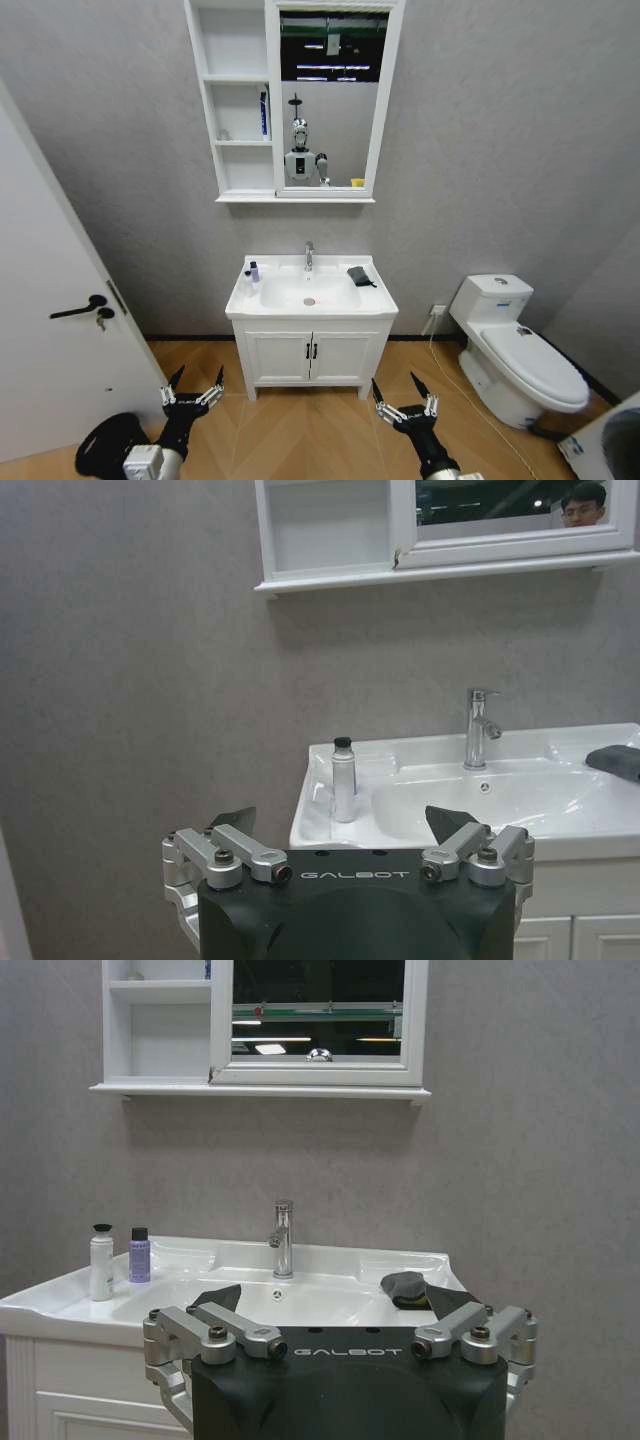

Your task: Move facial cleanser and shampoo from washbasin to cabinet, then wipe washbasin with towel.

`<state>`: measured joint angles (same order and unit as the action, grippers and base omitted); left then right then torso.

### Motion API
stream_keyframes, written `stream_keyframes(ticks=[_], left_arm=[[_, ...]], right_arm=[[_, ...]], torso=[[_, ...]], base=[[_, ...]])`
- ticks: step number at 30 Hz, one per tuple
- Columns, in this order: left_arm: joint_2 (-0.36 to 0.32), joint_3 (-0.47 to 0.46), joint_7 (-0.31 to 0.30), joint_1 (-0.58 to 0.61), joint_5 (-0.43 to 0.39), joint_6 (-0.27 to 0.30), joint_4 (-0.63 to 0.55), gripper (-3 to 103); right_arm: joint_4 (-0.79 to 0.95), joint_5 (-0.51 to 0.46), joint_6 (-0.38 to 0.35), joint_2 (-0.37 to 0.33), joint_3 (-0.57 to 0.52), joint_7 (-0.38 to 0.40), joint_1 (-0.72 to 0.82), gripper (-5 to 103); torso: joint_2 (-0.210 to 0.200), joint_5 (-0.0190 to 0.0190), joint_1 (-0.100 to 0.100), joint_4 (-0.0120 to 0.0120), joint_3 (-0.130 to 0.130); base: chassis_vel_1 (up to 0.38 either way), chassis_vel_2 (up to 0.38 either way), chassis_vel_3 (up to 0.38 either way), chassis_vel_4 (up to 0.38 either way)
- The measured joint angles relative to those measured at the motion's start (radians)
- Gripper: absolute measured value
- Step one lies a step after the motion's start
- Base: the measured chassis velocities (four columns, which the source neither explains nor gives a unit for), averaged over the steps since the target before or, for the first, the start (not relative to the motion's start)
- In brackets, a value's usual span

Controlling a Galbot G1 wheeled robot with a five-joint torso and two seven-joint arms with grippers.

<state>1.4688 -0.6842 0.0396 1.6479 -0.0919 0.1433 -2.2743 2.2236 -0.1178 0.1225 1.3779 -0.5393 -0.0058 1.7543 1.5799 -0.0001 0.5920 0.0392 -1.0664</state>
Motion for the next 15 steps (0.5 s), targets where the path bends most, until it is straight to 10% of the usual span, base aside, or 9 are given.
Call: stream_keyframes(ticks=[15], left_arm=[[0.002, 0.023, 0.000, -0.005, 0.010, -0.001, 0.012, 96]], right_arm=[[0.005, 0.017, 0.014, 0.004, -0.001, 0.014, 0.013, 100]], torso=[[0.000, 0.0004, -0.001, 0.0003, 0.000]], base=[[-0.334, 0.333, 0.333, -0.333]])
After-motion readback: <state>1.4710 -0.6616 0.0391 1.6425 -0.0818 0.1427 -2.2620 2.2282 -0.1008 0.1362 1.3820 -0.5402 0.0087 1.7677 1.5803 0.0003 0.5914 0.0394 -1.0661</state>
